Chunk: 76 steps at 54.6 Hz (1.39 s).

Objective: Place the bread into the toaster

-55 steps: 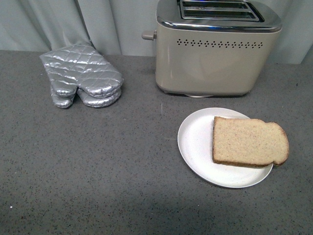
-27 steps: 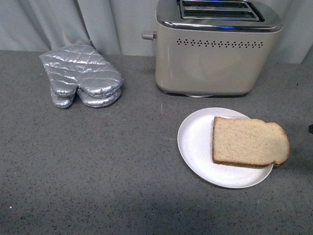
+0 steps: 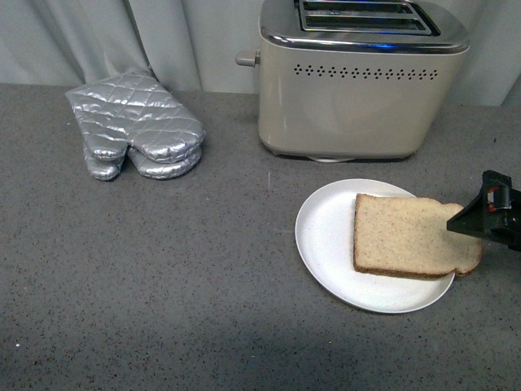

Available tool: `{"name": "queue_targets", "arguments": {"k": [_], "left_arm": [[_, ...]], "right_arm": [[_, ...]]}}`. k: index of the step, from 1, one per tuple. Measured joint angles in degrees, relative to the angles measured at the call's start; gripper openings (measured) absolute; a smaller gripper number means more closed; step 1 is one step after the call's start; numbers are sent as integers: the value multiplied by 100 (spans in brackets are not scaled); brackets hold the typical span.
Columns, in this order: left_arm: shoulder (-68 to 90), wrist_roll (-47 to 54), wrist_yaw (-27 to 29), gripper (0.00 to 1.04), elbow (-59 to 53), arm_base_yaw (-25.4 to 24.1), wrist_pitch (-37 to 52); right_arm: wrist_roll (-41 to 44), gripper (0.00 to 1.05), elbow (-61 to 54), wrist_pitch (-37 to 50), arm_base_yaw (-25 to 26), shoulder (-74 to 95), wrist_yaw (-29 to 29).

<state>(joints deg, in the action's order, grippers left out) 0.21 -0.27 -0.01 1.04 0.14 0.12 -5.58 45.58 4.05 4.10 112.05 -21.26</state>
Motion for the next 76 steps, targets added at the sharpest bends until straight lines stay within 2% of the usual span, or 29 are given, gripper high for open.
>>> {"name": "queue_targets", "arguments": {"k": [14, 21, 34, 42, 55, 60, 64, 69, 76], "left_arm": [[0, 0, 0, 98, 0, 0, 0], [0, 0, 0, 98, 0, 0, 0], [0, 0, 0, 98, 0, 0, 0], [0, 0, 0, 98, 0, 0, 0], [0, 0, 0, 98, 0, 0, 0], [0, 0, 0, 98, 0, 0, 0], [0, 0, 0, 98, 0, 0, 0], [0, 0, 0, 98, 0, 0, 0], [0, 0, 0, 98, 0, 0, 0]], "right_arm": [[-372, 92, 437, -70, -142, 533, -66], [-518, 73, 570, -85, -199, 658, -74], [-599, 22, 815, -348, -256, 715, 9], [-647, 2, 817, -557, -275, 501, -33], [-1084, 1, 713, -693, -262, -337, -494], [-1460, 1, 551, -680, -249, -728, -671], [-2081, 1, 328, -658, -256, -1327, -787], [-2966, 1, 138, -695, -323, -2151, -562], [-4378, 1, 96, -970, -599, -3342, 479]]}}
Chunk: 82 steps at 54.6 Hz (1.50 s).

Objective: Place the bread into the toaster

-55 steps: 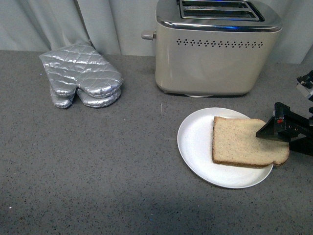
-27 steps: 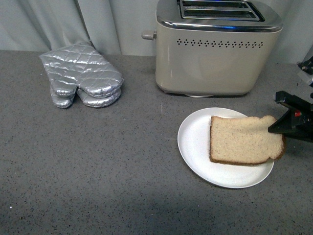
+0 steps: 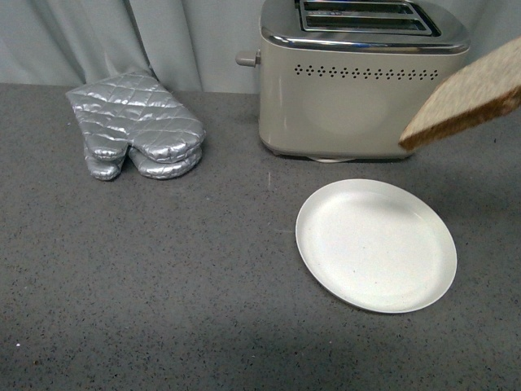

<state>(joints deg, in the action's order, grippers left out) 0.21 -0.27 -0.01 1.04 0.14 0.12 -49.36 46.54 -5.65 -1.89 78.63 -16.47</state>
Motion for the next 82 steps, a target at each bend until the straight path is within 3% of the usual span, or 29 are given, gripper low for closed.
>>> {"name": "queue_targets", "arguments": {"k": [15, 26, 38, 53, 82], "left_arm": [[0, 0, 0, 98, 0, 0, 0], [0, 0, 0, 98, 0, 0, 0], [0, 0, 0, 98, 0, 0, 0], [0, 0, 0, 98, 0, 0, 0], [0, 0, 0, 98, 0, 0, 0]], "right_arm": [[-2063, 1, 968, -435, -1010, -197, 2483], [-3233, 1, 1812, -625, -1602, 581, 3106], [-4059, 1, 2551, -717, -1934, 1401, 3193], [-4498, 1, 3456, -964, -2000, 2256, 3370], [-4806, 1, 3622, -1239, -1987, 2524, 3598]]}}
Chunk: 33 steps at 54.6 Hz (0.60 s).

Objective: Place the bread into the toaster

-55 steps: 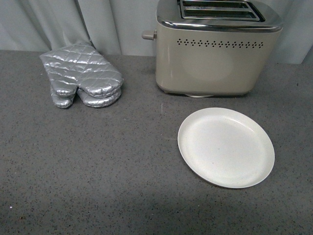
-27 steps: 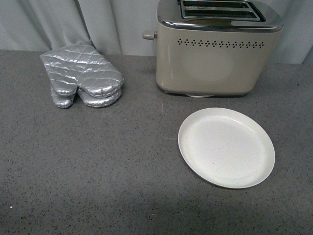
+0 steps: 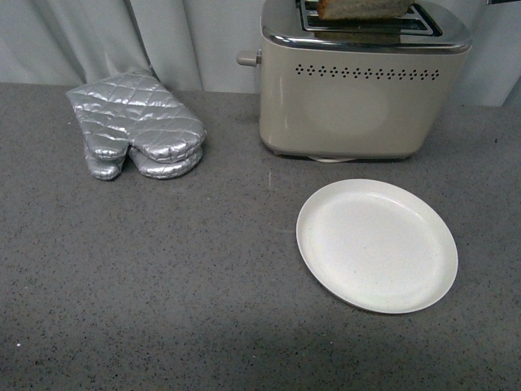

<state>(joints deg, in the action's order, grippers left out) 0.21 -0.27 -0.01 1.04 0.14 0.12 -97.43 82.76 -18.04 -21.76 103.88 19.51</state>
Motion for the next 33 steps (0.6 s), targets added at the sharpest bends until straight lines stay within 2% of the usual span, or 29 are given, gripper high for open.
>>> {"name": "queue_targets", "arguments": {"k": [19, 21, 33], "left_arm": [[0, 0, 0, 98, 0, 0, 0], [0, 0, 0, 98, 0, 0, 0], [0, 0, 0, 98, 0, 0, 0]], "right_arm": [[-94, 1, 13, -144, 44, 72, -13], [-81, 6, 17, -142, 52, 81, -15], [645, 57, 118, 409, 114, 55, 214]]}}
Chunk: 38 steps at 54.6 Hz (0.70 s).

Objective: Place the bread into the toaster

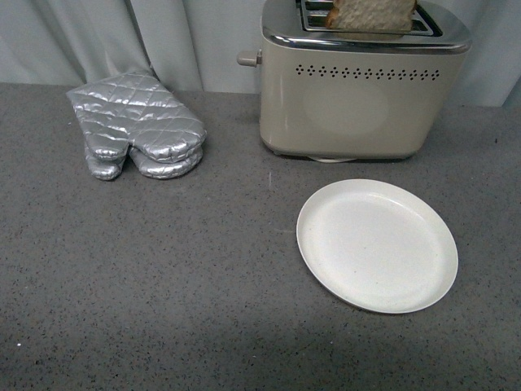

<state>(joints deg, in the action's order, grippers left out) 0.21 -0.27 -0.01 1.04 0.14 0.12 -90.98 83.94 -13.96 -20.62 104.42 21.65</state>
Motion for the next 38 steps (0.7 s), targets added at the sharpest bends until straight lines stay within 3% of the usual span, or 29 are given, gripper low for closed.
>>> {"name": "queue_targets", "arguments": {"k": [3, 13, 21, 32, 38], "left_arm": [[0, 0, 0, 98, 0, 0, 0], [0, 0, 0, 98, 0, 0, 0], [0, 0, 0, 98, 0, 0, 0], [0, 0, 2, 98, 0, 0, 0], [0, 0, 0, 98, 0, 0, 0]], "right_arm": [[398, 69, -2, 223, 26, -101, 13], [1897, 97, -435, 1032, 37, -750, 240], [3482, 95, -1084, 1790, -9, -1397, 358], [7707, 95, -3110, 3202, -52, -2660, 448], [8721, 95, -4039, 3185, 96, -3526, 120]]}}
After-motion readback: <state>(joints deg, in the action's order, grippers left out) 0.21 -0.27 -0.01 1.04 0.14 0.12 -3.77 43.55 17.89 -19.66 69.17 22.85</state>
